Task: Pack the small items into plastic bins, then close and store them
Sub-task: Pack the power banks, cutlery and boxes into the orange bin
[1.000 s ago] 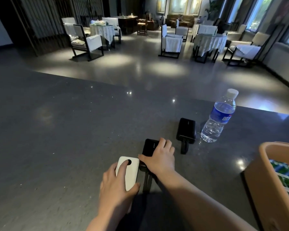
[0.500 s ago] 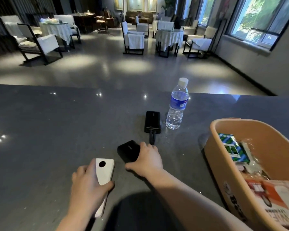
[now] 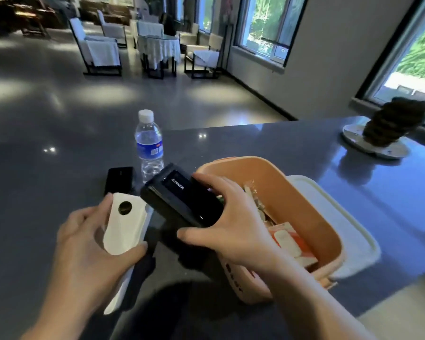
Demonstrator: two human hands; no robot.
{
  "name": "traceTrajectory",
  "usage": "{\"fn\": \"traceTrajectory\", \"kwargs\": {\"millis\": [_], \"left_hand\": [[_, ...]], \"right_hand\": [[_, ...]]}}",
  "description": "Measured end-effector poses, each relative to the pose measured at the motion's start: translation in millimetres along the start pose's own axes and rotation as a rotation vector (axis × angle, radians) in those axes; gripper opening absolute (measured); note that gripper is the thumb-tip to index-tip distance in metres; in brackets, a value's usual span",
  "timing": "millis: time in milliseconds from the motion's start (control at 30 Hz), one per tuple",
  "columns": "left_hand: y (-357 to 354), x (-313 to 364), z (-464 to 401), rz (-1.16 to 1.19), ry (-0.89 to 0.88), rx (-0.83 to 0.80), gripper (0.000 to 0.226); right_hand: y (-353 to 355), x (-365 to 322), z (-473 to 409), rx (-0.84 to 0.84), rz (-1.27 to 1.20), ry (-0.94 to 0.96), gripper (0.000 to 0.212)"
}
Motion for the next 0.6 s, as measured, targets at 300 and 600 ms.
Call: {"fn": "traceTrajectory", "kwargs": {"millis": [300, 600], "left_hand": [[-68, 75, -17, 0.127, -0.211, -0.065, 0.1], [-84, 97, -17, 0.061, -0.22, -0.049, 0.103]], "right_hand": [[110, 93, 28, -0.387, 0.508, 0.048, 0.084], [86, 121, 14, -0.673, 0.405, 0.277, 0.064]]}}
Point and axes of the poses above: each hand's wrist, its own z-axis away from the middle knuckle, its own y-axis out of the back of the hand, x = y × z, the point moved 1 cm from there along -z, towards the middle knuckle, and after that the axes turned 9 degrees about -x, right-handed, at the moved point
